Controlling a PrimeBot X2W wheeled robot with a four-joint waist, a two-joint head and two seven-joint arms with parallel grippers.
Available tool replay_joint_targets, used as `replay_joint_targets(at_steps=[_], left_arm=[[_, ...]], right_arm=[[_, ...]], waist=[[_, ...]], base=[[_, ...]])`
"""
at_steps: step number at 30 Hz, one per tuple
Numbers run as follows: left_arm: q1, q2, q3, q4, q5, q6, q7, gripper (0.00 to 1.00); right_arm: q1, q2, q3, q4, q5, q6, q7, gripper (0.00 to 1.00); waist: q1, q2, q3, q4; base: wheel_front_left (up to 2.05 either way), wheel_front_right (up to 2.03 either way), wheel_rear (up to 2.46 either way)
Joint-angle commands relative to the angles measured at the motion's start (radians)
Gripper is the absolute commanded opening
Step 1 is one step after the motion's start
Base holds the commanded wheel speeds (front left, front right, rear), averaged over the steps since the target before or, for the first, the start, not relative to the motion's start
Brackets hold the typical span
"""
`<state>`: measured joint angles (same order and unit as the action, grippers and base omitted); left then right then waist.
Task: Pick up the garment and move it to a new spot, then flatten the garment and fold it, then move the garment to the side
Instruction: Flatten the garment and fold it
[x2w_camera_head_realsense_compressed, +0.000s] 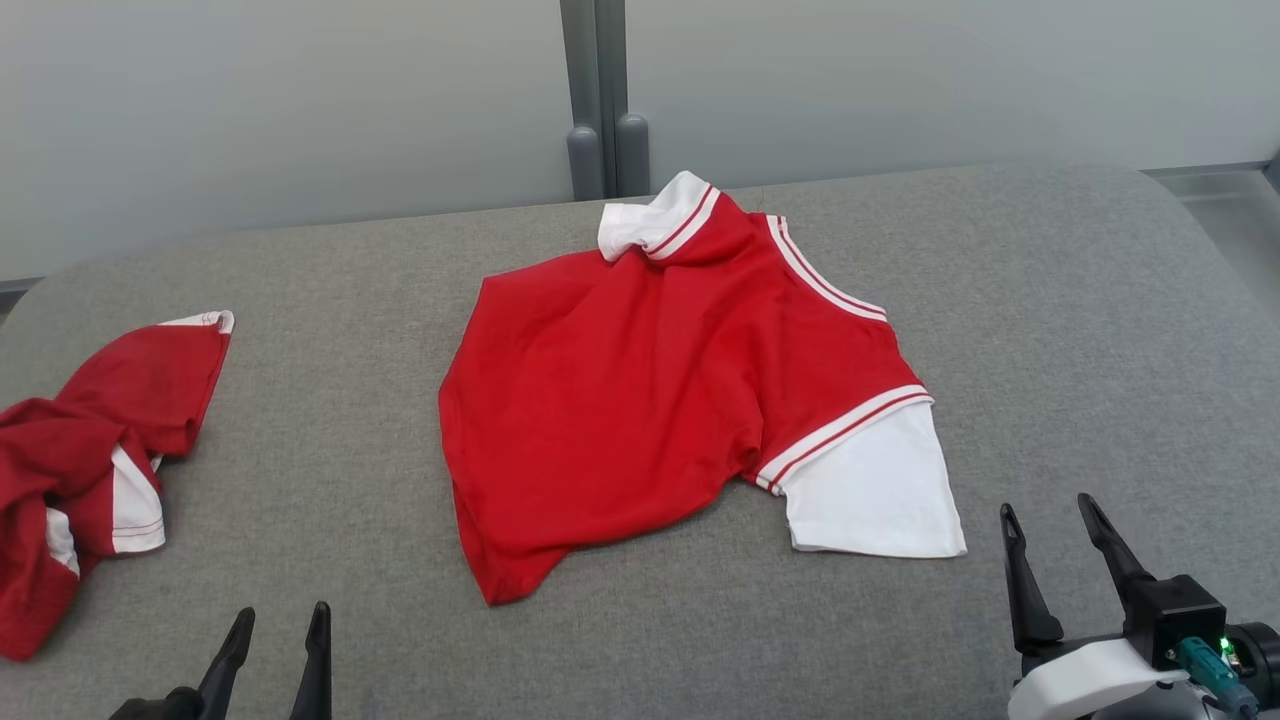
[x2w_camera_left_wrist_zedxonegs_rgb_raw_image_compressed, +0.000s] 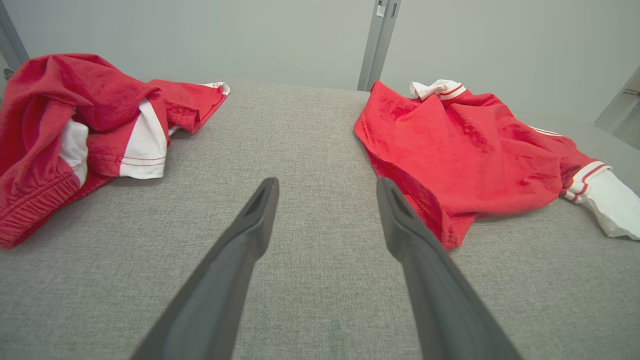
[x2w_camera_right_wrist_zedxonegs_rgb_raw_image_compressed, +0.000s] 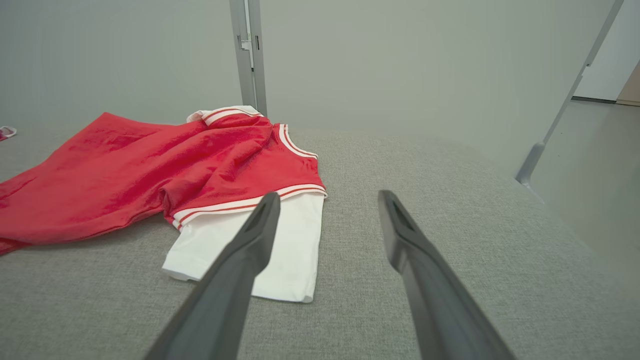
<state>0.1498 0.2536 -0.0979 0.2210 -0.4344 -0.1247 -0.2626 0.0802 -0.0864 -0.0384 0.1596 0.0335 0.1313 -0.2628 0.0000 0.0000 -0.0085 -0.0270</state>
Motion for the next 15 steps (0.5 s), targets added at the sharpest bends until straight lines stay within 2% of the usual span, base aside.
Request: replay_joint_targets(at_steps=[1,4,6,9,10,15], left_arm=[[-0.013,-0.003,0.008,-0.006,0.010,-0.005,-0.003,1.00],[-0.026,-0.013,0.004,-0.014,0.009,-0.006,-0.003,1.00],[-0.033,-0.014,-0.035,-0.004,-0.017,-0.007,0.013,1.00],[-0.068,0.014,-0.118,-0.009,-0.067,-0.007,0.082,1.00],[-0.068,0.014,-0.118,-0.009,-0.067,-0.007,0.082,1.00],[-0.123,0.027,-0.195,-0.018,-0.131,-0.007,0.249,1.00]], right_arm=[[-0.011,-0.005,0.001,-0.008,0.006,-0.001,-0.003,1.00],[-0.020,-0.009,0.004,-0.013,0.006,-0.001,-0.003,1.00],[-0.032,-0.016,0.015,0.006,0.012,-0.001,-0.003,1.00],[-0.078,-0.029,0.021,0.070,0.013,-0.001,-0.003,1.00],[-0.078,-0.029,0.021,0.070,0.013,-0.001,-0.003,1.00],[-0.190,-0.056,0.065,0.168,0.023,-0.001,0.143,1.00]], waist=[[0.0000,0.0000,0.002,-0.001],[0.0000,0.0000,0.007,-0.001],[0.0000,0.0000,0.014,0.000],[0.0000,0.0000,0.032,0.000],[0.0000,0.0000,0.032,0.000],[0.0000,0.0000,0.068,-0.001]], base=[[0.00,0.00,0.00],[0.00,0.00,0.00],[0.00,0.00,0.00],[0.00,0.00,0.00],[0.00,0.00,0.00],[0.00,0.00,0.00]])
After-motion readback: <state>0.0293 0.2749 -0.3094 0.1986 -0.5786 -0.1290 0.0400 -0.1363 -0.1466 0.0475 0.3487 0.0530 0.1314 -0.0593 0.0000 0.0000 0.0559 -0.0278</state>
